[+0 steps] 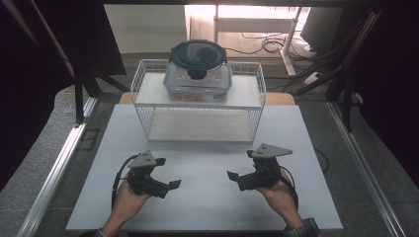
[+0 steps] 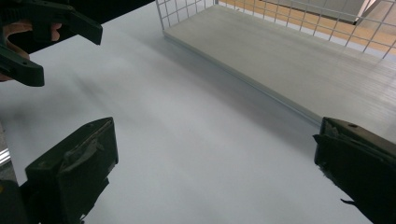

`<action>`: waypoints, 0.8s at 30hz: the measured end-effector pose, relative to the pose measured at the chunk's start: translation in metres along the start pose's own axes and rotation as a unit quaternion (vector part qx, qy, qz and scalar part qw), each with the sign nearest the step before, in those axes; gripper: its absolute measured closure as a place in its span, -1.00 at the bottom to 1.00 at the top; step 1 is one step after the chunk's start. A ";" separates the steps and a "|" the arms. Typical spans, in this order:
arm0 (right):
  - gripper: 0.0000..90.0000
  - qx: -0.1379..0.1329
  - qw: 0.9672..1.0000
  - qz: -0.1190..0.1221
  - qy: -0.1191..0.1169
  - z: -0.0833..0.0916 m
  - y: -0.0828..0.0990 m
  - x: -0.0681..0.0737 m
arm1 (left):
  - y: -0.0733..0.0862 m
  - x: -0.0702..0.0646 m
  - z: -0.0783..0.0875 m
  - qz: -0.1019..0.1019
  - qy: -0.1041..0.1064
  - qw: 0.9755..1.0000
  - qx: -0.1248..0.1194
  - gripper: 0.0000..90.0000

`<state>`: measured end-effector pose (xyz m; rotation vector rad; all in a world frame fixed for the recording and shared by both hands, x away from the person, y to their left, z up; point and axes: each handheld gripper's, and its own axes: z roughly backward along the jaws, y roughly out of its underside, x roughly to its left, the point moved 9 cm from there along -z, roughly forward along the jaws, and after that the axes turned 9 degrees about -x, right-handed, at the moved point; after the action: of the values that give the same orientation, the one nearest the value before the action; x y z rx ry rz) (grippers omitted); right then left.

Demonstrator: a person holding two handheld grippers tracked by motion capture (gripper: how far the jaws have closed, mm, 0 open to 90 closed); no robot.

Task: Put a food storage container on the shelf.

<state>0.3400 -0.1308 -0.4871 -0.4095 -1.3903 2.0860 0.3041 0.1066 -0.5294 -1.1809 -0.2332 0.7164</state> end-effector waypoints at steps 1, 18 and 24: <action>-1.00 0.001 1.000 0.002 0.001 0.001 0.002 0.000 | 0.002 -0.001 0.001 -0.003 -0.002 1.000 0.000 -0.97; -1.00 0.026 0.999 -0.010 0.016 0.013 0.042 -0.006 | 0.036 -0.002 0.010 -0.009 -0.025 0.999 0.024 -0.97; -1.00 0.037 0.999 -0.011 0.017 0.013 0.053 -0.005 | 0.046 -0.002 0.011 -0.004 -0.027 0.999 0.035 -0.98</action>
<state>0.3200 -0.1581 -0.5307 -0.3961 -1.2883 2.0954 0.2791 0.1226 -0.5664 -1.0935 -0.2562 0.7447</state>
